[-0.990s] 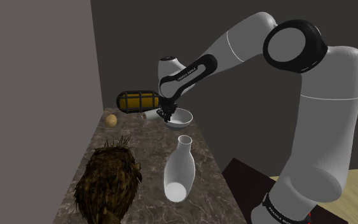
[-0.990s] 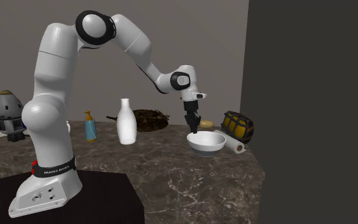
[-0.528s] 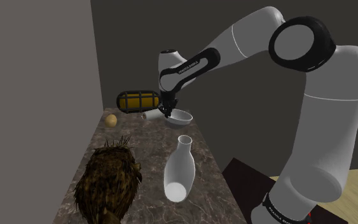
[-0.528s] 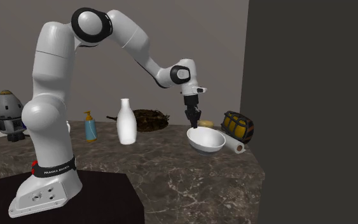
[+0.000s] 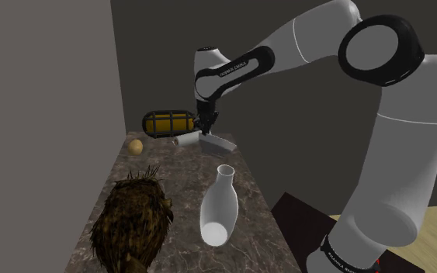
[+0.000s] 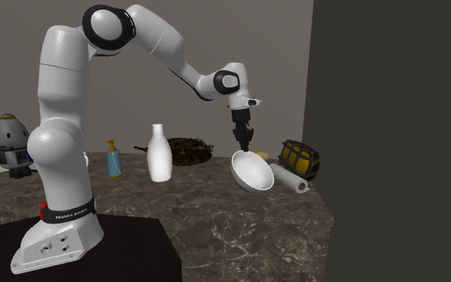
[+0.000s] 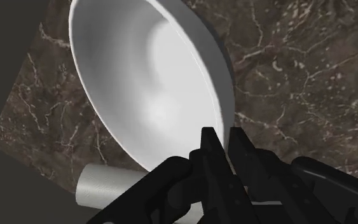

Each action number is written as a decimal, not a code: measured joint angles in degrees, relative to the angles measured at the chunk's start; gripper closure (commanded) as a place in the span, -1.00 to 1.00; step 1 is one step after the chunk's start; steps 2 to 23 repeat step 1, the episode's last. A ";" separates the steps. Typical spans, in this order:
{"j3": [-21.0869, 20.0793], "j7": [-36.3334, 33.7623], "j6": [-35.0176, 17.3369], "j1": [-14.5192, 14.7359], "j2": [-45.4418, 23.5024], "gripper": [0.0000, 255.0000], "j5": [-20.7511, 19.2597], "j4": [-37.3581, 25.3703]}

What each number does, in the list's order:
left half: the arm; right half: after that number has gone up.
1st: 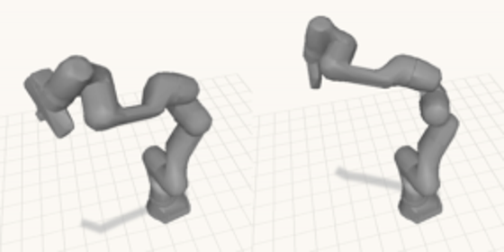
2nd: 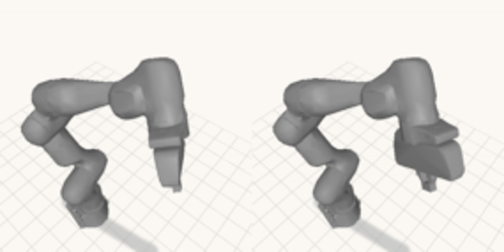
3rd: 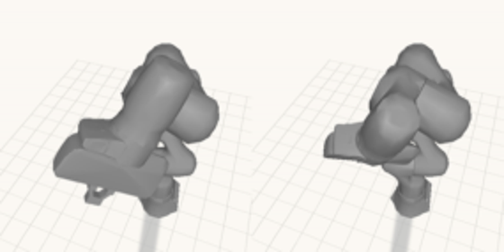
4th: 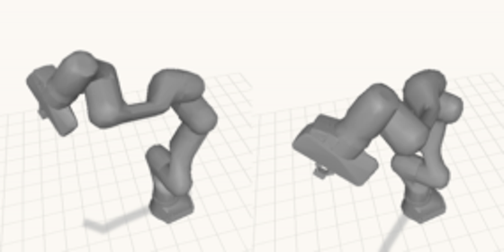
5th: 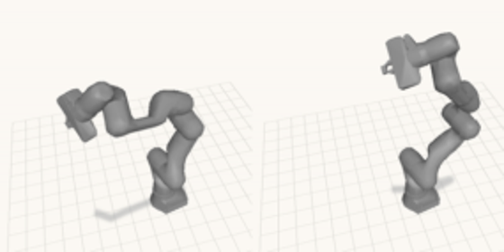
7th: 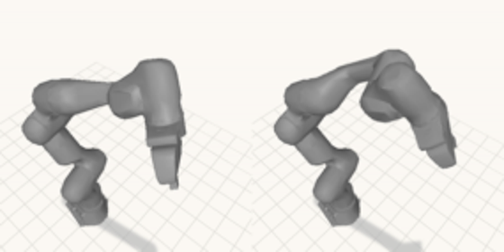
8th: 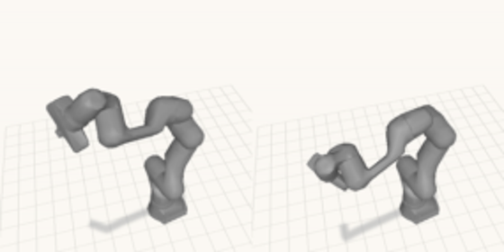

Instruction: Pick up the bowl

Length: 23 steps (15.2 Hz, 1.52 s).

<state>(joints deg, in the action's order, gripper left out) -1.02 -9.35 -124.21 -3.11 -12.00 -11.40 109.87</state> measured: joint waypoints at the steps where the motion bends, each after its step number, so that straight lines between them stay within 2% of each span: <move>1: -0.04 0.02 0.49 0.04 0.18 1.00 0.06 -0.30; 23: -0.04 0.02 0.49 0.04 0.18 1.00 0.06 -0.30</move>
